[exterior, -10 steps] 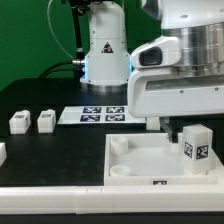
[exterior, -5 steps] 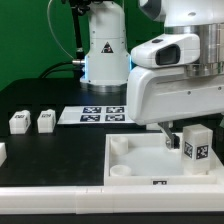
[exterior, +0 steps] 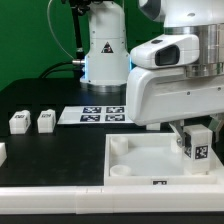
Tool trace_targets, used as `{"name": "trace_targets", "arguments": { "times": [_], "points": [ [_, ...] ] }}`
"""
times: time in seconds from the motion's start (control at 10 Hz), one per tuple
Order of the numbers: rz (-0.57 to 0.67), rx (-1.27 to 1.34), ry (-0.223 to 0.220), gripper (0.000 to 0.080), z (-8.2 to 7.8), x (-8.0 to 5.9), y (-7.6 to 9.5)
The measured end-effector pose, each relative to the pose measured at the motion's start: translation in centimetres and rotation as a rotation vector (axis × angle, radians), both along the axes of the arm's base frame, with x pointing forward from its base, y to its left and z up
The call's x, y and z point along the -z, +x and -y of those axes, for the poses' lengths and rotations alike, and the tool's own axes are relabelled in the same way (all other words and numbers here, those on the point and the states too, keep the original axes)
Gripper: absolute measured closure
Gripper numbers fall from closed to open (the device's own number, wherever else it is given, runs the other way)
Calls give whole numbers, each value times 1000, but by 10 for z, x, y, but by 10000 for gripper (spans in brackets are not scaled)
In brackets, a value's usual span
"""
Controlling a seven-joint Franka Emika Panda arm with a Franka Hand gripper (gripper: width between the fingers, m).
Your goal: Assemble one leg
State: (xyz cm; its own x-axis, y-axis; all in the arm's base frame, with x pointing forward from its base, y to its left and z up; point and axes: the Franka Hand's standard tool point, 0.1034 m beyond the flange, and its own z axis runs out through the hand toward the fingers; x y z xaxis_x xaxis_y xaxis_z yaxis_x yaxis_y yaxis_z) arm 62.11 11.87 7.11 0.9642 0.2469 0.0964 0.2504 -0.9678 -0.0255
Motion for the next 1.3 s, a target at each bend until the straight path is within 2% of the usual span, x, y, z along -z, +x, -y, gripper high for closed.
{"name": "trace_targets", "arguments": {
  "times": [0.3, 0.5, 1.0, 1.3],
  "points": [
    [-3, 91, 14, 509, 3, 0, 1],
    [-19, 423, 52, 509, 2, 1, 0],
    [-53, 1068, 143, 509, 7, 1, 2],
    [-77, 1399, 167, 508, 4, 2, 2]
  ]
}}
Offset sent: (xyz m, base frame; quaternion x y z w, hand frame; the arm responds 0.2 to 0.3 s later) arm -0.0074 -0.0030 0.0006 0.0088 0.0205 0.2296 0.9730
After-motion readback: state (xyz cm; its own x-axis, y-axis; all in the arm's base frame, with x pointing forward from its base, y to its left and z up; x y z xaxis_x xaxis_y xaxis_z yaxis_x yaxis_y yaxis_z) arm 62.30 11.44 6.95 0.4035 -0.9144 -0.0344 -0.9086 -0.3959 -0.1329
